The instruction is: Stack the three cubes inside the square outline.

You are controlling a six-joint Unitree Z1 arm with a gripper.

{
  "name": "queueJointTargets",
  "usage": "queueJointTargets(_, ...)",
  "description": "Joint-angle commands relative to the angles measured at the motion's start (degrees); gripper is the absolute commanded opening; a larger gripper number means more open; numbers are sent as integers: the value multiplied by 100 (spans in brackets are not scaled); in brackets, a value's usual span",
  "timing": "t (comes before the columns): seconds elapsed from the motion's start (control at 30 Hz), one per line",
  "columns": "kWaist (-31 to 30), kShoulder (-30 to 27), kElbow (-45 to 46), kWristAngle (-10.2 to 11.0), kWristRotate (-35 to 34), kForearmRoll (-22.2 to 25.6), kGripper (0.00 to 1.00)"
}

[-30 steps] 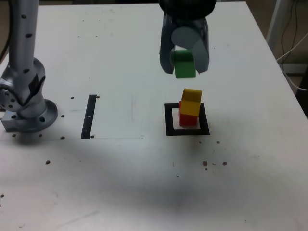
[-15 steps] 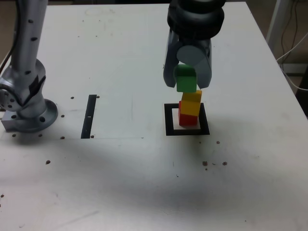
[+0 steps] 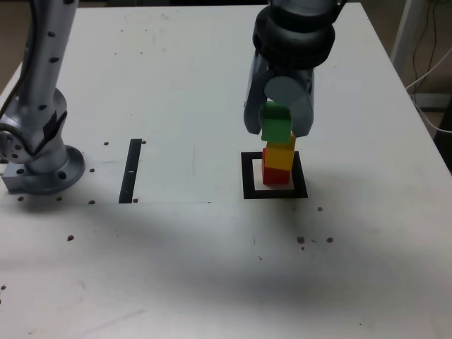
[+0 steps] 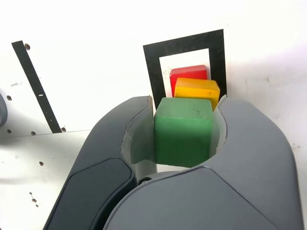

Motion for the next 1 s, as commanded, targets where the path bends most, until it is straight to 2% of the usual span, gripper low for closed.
queueJointTargets(0.0, 26, 60, -22, -2, 32, 19, 39)
queueJointTargets(0.13, 65, 139, -38, -34, 94, 9, 43)
queueJointTargets(0.27, 100, 208, -63, -101, 175, -4, 53)
queueJointTargets(0.33, 111, 220, -74, -119, 209, -12, 62)
queueJointTargets(0.5, 117, 184, -77, -113, 235, -13, 93)
queueJointTargets(0.53, 117, 179, -75, -113, 235, -10, 97)
queueJointTargets(0.77, 117, 85, -53, -101, 235, 22, 99)
queueJointTargets(0.97, 117, -303, 26, -131, 235, 65, 99)
